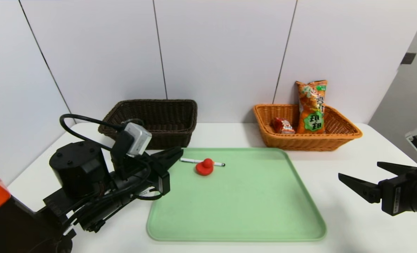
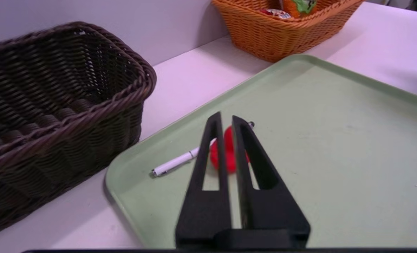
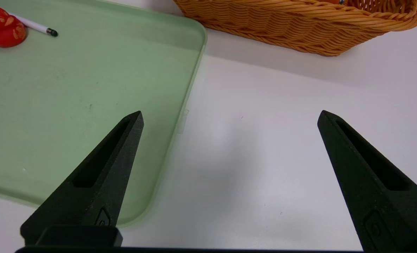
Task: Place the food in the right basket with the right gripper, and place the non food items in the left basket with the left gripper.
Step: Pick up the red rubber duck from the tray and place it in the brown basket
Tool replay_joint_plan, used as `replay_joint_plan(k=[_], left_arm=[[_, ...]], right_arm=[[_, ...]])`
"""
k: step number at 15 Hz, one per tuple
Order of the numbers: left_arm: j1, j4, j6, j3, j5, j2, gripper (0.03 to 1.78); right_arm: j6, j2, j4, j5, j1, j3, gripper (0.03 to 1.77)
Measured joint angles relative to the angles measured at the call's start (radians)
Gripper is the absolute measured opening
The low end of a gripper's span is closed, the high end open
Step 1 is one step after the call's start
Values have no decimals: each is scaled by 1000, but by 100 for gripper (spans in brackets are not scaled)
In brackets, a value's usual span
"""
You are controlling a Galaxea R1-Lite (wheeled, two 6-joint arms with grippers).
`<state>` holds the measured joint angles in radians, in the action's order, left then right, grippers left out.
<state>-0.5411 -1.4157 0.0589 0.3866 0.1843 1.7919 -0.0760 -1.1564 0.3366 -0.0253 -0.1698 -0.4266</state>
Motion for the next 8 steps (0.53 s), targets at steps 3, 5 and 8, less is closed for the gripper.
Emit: replay_joint_plan(k=[3,5,8], left_arm=[[-4,11,-4,9,-28,-3,70],[-5,7,-1,16,-27,5,93],[-19,3,0,47,-22,49,118]], right_arm=[[0,1,0,1,-8,0,171],[0,1,1,1,-16,3,171],[0,1,0,2,-20,9,171]])
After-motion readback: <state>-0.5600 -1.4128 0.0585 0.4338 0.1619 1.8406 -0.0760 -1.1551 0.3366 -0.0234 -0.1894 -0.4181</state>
